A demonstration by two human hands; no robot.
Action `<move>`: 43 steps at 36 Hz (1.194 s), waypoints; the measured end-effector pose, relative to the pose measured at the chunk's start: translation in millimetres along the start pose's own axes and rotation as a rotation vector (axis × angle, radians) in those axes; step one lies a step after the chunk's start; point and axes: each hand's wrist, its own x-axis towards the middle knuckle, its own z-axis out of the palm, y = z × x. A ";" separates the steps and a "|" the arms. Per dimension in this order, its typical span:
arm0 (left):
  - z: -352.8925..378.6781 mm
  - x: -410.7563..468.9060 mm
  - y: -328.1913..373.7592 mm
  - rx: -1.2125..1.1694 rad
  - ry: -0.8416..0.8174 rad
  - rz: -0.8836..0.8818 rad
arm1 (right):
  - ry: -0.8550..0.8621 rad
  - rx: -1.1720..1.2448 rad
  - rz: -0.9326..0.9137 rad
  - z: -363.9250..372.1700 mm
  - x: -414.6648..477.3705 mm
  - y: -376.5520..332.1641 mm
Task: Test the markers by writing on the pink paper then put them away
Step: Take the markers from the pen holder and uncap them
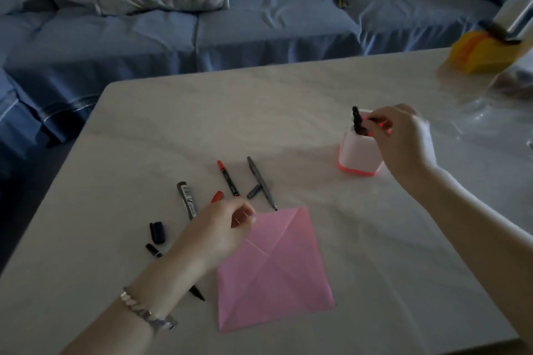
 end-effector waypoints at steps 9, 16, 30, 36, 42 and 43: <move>17.8 22.0 39.9 -0.415 -0.058 -0.102 | -0.066 0.238 -0.386 -6.8 -102.3 -40.6; 26.9 24.5 42.4 -0.671 -0.126 -0.192 | -0.238 0.407 -0.520 42.5 -144.0 -48.4; 16.1 -13.9 18.3 -0.173 -0.108 0.184 | -0.441 0.917 0.425 51.5 -128.5 -90.5; 20.9 -22.9 13.1 0.029 -0.054 0.248 | -0.525 0.877 0.429 50.0 -136.2 -93.9; 15.7 -22.4 15.8 0.096 -0.045 0.295 | -0.571 0.887 0.391 43.6 -138.3 -95.3; 14.3 -21.8 16.9 0.101 -0.055 0.295 | -0.570 0.892 0.382 43.4 -139.2 -95.0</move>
